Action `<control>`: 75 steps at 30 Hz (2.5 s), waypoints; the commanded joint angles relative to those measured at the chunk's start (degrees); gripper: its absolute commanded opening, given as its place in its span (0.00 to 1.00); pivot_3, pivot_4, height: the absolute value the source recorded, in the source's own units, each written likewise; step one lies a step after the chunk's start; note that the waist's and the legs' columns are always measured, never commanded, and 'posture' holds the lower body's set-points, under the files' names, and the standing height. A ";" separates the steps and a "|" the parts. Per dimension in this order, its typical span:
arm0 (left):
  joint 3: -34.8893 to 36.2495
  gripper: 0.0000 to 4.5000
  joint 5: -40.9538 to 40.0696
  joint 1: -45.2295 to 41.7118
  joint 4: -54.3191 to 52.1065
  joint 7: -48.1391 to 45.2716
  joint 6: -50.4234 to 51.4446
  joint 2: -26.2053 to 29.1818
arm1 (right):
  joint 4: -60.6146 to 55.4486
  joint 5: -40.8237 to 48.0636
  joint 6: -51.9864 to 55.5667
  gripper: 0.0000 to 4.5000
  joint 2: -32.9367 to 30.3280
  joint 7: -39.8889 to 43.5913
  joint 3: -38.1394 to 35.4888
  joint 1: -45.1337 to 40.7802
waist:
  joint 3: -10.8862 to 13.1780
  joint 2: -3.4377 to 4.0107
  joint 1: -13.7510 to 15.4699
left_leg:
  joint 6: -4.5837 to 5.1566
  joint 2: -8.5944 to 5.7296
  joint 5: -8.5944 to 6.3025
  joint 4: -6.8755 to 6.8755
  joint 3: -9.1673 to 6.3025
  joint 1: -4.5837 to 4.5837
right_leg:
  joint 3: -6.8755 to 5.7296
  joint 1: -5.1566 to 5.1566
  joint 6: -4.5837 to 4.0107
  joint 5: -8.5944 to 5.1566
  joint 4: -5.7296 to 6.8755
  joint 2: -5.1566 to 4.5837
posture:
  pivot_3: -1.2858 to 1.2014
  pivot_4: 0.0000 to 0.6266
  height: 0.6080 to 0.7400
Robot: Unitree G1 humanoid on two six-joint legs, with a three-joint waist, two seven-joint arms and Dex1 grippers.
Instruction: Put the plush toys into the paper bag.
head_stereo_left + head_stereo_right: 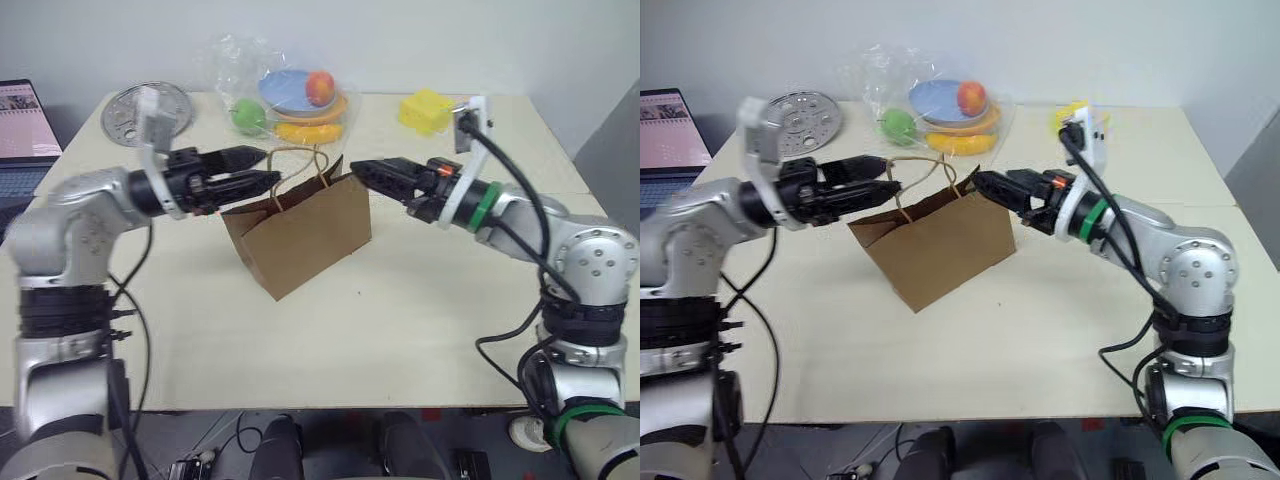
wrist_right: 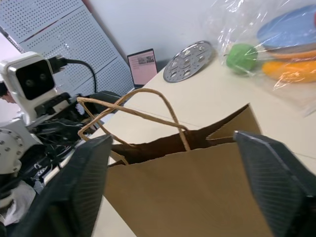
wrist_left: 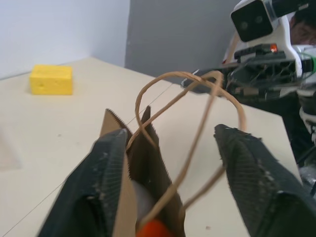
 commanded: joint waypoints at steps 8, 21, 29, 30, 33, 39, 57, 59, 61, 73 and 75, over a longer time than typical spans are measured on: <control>7.38 0.99 1.44 19.30 -17.08 2.06 -6.92 3.26 | -4.07 -3.62 -1.26 1.00 -10.95 17.36 2.50 -5.81 | 0.03 0.04 0.04 | 0.00 0.02 0.00 -0.16 0.13 0.01 | 0.09 0.00 0.00 0.00 -0.19 -0.03 | 0.52 0.24 1.00; 2.69 0.99 8.88 27.73 -14.45 10.07 -23.76 -9.97 | -9.26 -15.56 -7.26 1.00 -16.03 45.14 12.71 -10.89 | 0.04 0.01 2.34 | 0.00 0.01 0.00 0.09 0.10 0.01 | 0.05 0.13 -0.03 0.04 -0.26 -0.03 | 0.52 0.24 1.00; -3.37 0.99 12.97 23.89 -8.56 8.47 -29.01 -12.11 | -9.67 -18.06 -6.64 1.00 -15.03 45.70 13.60 -10.91 | 0.02 -0.02 2.69 | 0.00 0.01 0.00 0.10 0.06 0.01 | 0.02 0.12 -0.03 0.06 -0.24 -0.01 | 0.52 0.24 1.00; -3.91 0.99 13.74 23.40 -7.60 8.66 -29.78 -12.32 | -9.72 -18.53 -6.71 1.00 -15.08 45.74 13.60 -10.74 | 0.02 -0.02 2.73 | 0.00 0.01 0.00 0.10 0.07 0.01 | 0.02 0.12 -0.03 0.06 -0.24 -0.01 | 0.52 0.24 1.00; -4.73 0.95 14.45 21.93 -5.39 8.97 -31.08 -13.28 | -9.84 -19.71 -6.68 1.00 -15.00 44.82 12.97 -9.48 | 0.02 -0.02 2.76 | 0.00 0.01 0.00 0.11 0.06 0.01 | 0.00 0.12 -0.03 0.06 -0.23 -0.01 | 0.52 0.24 1.00; -4.65 0.60 13.34 21.14 -5.18 8.90 -30.19 -13.73 | -10.09 -20.00 -5.81 1.00 -14.92 43.72 12.11 -8.97 | 0.02 -0.02 2.69 | 0.00 0.01 0.00 0.11 0.05 0.01 | 0.00 0.12 -0.03 0.06 -0.23 -0.01 | 0.52 0.24 1.00; -7.99 0.01 7.49 6.50 6.26 -11.58 -22.94 -9.21 | -7.70 -19.38 -3.32 1.00 -24.85 46.84 3.80 -6.67 | 0.04 -0.04 3.02 | -0.01 -0.01 0.00 0.15 0.01 -0.01 | -0.08 0.15 -0.03 0.06 -0.24 -0.01 | 0.52 0.24 1.00; -9.12 0.01 7.34 2.31 10.42 -16.51 -22.85 -9.14 | -7.00 -17.82 -1.27 1.00 -26.52 45.87 1.95 -6.77 | 0.04 -0.03 2.96 | -0.01 -0.02 0.00 0.15 -0.01 -0.02 | -0.12 0.17 -0.03 0.06 -0.26 -0.01 | 0.52 0.24 1.00; -10.11 0.01 8.16 -0.01 13.22 -19.60 -23.39 -9.36 | -6.82 -16.49 0.17 1.00 -27.61 45.76 0.65 -6.63 | 0.04 -0.03 2.73 | 0.00 -0.01 0.00 0.14 -0.01 -0.01 | -0.12 0.17 -0.03 0.06 -0.25 -0.01 | 0.52 0.24 1.00; -23.12 0.01 8.50 0.96 23.19 -26.86 -40.05 -10.00 | -10.23 -10.49 6.98 1.00 -34.60 44.05 -4.05 -1.26 | 0.05 -0.01 1.54 | 0.01 0.00 -0.01 0.13 0.01 -0.01 | -0.07 0.17 -0.03 0.06 -0.21 -0.01 | 0.52 0.24 1.00; -21.97 0.01 9.30 0.24 24.39 -26.86 -41.61 -10.66 | -9.98 -11.34 5.95 1.00 -34.63 44.43 -3.72 -0.82 | 0.05 -0.01 1.57 | 0.01 0.00 -0.01 0.18 0.03 -0.01 | -0.05 0.17 -0.03 0.06 -0.20 -0.02 | 0.52 0.24 1.00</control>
